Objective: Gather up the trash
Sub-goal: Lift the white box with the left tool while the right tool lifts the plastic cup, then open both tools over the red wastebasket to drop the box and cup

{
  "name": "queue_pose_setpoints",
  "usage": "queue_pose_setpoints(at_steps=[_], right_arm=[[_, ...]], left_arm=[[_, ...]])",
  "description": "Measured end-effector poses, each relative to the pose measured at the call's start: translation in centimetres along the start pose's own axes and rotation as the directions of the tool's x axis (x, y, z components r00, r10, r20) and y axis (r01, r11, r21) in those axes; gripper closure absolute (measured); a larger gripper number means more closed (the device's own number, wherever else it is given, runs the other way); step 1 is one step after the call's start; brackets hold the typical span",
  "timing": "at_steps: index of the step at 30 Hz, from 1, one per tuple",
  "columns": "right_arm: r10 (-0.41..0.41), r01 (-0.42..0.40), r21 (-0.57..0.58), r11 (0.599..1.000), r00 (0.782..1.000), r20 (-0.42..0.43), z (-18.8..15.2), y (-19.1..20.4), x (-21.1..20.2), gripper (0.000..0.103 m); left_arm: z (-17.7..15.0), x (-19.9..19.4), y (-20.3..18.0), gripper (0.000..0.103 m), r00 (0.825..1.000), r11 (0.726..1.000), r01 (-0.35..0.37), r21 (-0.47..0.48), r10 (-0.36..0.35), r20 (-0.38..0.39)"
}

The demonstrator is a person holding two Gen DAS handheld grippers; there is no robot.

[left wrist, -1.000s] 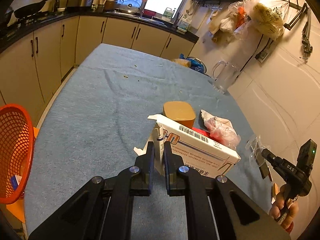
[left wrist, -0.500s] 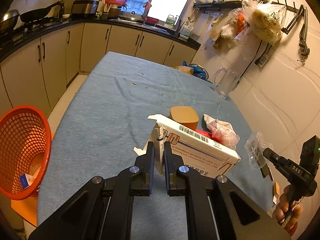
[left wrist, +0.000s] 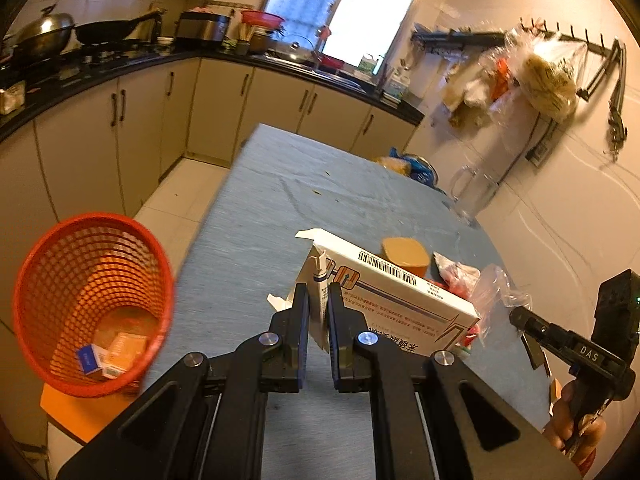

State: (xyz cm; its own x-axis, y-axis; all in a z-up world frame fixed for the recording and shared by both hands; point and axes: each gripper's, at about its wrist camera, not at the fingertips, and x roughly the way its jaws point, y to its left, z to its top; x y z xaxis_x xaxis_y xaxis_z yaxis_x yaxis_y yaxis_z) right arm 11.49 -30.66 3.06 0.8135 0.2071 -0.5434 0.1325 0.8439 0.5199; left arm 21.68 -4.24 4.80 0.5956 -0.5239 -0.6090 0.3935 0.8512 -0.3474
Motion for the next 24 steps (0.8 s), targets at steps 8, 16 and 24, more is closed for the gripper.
queue_pose_setpoints(at_steps=[8,16,24], right_arm=[[0.088,-0.094,-0.073,0.993,0.993,-0.08,0.0,5.6,4.2,0.096],[0.151,-0.172,-0.115,0.978,0.973,-0.175,-0.4,10.2,9.1,0.096],[0.217,-0.255,-0.104,0.961,0.935,-0.281,-0.8,14.0,14.3,0.096]], left_arm=[[0.5,-3.4,4.7,0.095,0.996,0.996,-0.065,-0.059,0.068,0.055],[0.7,-6.3,10.8,0.095,0.982,0.979,-0.153,-0.136,0.166,0.088],[-0.2,-6.7,15.6,0.095,0.952,0.947,-0.291,-0.138,0.301,0.054]])
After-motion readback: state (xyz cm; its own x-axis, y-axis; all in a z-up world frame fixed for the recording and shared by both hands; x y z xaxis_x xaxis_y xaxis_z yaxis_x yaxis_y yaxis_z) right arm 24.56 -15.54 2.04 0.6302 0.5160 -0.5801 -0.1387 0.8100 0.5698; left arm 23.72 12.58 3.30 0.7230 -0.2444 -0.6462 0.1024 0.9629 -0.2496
